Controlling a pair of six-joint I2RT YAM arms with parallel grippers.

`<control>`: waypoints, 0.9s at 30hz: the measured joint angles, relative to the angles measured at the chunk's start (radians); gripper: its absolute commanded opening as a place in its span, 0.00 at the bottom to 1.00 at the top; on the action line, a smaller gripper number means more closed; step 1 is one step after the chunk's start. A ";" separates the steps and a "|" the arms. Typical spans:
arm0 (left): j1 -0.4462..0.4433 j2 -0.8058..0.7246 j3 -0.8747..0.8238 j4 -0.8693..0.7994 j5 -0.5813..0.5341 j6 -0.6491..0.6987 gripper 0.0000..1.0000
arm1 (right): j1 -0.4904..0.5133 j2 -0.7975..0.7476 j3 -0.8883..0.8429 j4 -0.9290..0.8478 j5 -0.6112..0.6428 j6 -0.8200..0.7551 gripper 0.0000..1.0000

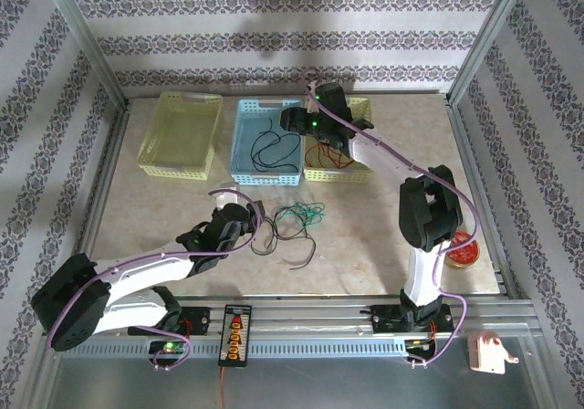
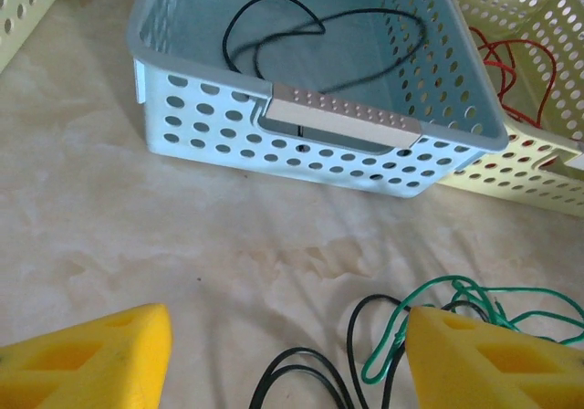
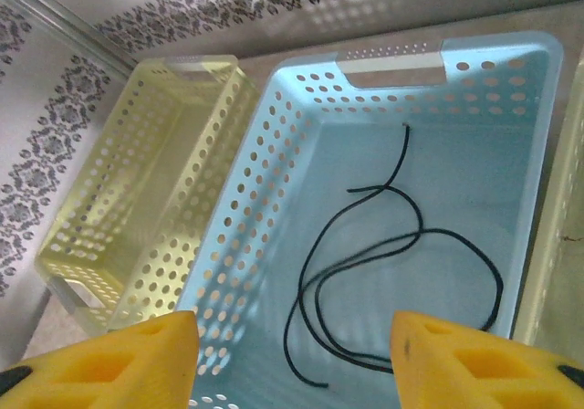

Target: Untangle the cables

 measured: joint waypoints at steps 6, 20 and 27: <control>0.005 0.024 0.000 -0.037 0.020 0.012 0.67 | 0.011 -0.209 -0.216 0.005 0.009 -0.030 0.59; 0.076 0.257 0.065 -0.109 0.306 0.030 0.40 | 0.045 -0.591 -0.658 -0.067 0.098 -0.084 0.59; 0.076 0.254 0.064 -0.155 0.361 0.034 0.39 | 0.043 -0.615 -0.688 -0.073 0.124 -0.083 0.59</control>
